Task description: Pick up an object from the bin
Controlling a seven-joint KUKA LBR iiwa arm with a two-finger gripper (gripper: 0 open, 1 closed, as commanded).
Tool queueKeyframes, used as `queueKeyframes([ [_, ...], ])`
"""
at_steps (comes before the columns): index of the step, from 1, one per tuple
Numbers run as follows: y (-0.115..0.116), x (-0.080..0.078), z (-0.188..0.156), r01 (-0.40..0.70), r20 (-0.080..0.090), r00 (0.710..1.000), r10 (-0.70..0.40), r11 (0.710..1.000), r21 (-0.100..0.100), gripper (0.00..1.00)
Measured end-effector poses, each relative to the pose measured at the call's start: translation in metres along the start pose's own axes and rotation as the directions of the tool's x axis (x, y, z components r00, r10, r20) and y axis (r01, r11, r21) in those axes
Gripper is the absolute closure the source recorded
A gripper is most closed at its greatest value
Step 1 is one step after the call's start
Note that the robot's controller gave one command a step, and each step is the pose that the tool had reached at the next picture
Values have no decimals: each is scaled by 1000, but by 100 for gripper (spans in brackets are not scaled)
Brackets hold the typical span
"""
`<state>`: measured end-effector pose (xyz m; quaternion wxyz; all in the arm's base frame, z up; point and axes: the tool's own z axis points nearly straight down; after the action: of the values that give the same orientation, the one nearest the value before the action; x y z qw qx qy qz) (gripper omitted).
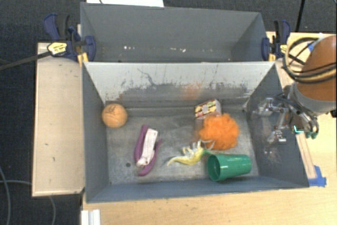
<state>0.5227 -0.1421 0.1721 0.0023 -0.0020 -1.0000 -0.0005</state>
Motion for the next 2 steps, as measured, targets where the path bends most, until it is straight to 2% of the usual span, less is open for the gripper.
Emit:
queueKeyframes([
  [1, 0, -2, -4, 4, 8, 1000, -4, 1000, 2, 0],
  [2, 10, -15, 39, -12, 16, 1000, 12, 1000, 4, 0],
])
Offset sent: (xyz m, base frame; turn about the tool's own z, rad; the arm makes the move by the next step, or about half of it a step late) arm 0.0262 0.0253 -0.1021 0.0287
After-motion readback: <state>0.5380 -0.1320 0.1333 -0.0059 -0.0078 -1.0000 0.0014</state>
